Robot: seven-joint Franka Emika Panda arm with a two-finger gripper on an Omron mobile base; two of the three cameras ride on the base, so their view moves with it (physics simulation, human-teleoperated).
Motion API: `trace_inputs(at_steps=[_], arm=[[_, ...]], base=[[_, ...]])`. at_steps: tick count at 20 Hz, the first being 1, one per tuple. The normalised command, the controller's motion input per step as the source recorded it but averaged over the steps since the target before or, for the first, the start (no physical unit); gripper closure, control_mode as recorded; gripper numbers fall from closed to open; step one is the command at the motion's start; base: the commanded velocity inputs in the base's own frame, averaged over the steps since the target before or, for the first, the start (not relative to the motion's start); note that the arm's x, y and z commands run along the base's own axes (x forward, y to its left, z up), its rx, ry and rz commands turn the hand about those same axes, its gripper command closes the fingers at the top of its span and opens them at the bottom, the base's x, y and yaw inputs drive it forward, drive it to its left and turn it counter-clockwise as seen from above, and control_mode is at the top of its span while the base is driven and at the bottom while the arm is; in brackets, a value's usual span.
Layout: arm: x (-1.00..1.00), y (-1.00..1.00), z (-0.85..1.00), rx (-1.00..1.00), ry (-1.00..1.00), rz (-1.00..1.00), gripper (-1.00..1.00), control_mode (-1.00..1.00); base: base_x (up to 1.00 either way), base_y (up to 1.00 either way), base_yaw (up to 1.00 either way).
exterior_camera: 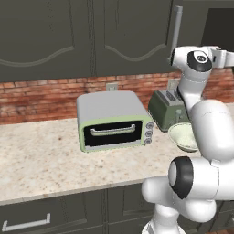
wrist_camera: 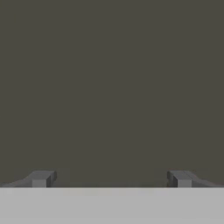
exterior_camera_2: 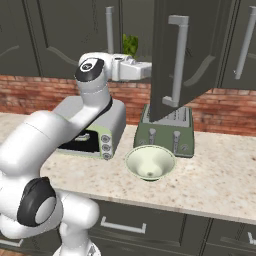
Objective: Open the cabinet. Pick the banana and mango from the cabinet and place them into the bowl. Then close the cabinet.
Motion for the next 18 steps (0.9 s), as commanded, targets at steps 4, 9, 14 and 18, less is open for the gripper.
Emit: trace_inputs(at_steps=[4, 9, 14, 18], arm=[[0.00, -0.51, 0.00, 0.04, 0.00, -0.13, -1.00, -1.00], [0.00, -0.44, 0.00, 0.03, 0.00, -0.10, -1.00, -1.00], [0.00, -0.30, 0.00, 0.05, 0.00, -0.03, -1.00, -1.00], [0.00, -0.22, 0.00, 0.05, 0.00, 0.00, -1.00, -1.00]], base=[[0.00, 0.00, 0.00], [0.00, 0.00, 0.00], [0.00, 0.00, 0.00], [0.00, 0.00, 0.00]])
